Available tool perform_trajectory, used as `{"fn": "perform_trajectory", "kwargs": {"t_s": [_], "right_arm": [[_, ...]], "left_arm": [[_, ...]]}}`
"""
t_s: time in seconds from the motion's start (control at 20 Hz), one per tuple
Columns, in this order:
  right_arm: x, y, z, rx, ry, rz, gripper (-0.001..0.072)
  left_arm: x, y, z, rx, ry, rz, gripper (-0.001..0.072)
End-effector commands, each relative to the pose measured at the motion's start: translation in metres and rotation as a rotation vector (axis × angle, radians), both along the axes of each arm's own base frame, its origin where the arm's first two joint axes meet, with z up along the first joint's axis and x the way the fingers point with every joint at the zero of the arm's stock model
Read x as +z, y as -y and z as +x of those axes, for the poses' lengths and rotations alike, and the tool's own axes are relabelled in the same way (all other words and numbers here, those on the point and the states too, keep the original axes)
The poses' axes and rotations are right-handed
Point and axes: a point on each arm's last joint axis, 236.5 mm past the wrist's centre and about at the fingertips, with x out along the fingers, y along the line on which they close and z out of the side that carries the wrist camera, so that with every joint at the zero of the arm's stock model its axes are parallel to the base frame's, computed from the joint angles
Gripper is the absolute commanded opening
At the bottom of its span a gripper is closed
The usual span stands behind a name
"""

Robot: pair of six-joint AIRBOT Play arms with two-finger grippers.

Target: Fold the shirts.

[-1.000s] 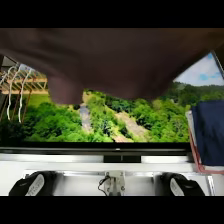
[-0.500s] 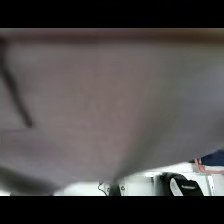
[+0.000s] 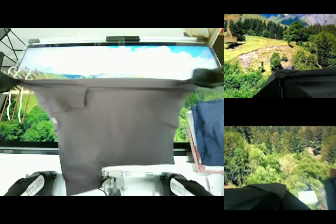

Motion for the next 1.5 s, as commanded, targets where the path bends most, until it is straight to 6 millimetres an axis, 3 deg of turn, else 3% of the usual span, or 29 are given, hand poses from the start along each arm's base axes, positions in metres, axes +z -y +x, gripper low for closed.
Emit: {"fn": "perform_trajectory", "kwargs": {"t_s": [0.0, 0.1, 0.25, 0.35, 0.45, 0.6, 0.75, 0.9, 1.1, 1.35, 1.45], "right_arm": [[-0.098, -0.019, 0.088, -0.043, 0.027, 0.157, 0.007], [-0.118, -0.032, 0.132, -0.06, 0.113, 0.217, 0.007], [-0.141, -0.051, 0.172, -0.025, 0.212, 0.168, 0.0069], [-0.153, -0.053, 0.187, -0.035, 0.25, 0.164, 0.0069], [-0.168, -0.047, 0.188, -0.056, 0.234, 0.169, 0.007], [-0.19, -0.043, 0.161, -0.024, 0.085, 0.159, 0.007], [-0.215, -0.037, 0.104, -0.012, -0.177, 0.183, 0.007], [-0.231, -0.025, 0.065, 0.008, -0.354, 0.135, 0.007], [-0.237, -0.027, 0.058, 0.015, -0.385, 0.137, 0.007], [-0.241, -0.013, 0.058, -0.016, -0.389, 0.126, 0.007], [-0.245, -0.013, 0.056, -0.031, -0.402, 0.134, 0.007]], "left_arm": [[-0.104, 0.032, 0.083, -0.017, -0.101, -0.067, 0.003], [-0.129, 0.037, 0.131, -0.007, -0.104, -0.084, 0.003], [-0.154, 0.046, 0.183, 0.009, -0.1, -0.167, 0.003], [-0.175, 0.047, 0.2, 0.017, -0.114, -0.183, 0.003], [-0.188, 0.045, 0.205, 0.026, -0.124, -0.183, 0.0031], [-0.2, 0.05, 0.177, -0.024, -0.246, -0.181, 0.0031], [-0.223, 0.043, 0.111, -0.125, -0.515, -0.098, 0.003], [-0.242, 0.05, 0.07, -0.16, -0.675, -0.114, 0.003], [-0.265, 0.054, 0.046, -0.145, -0.761, -0.135, 0.003], [-0.258, 0.043, 0.045, -0.124, -0.759, -0.146, 0.003], [-0.263, 0.049, 0.038, -0.132, -0.787, -0.168, 0.0029]]}}
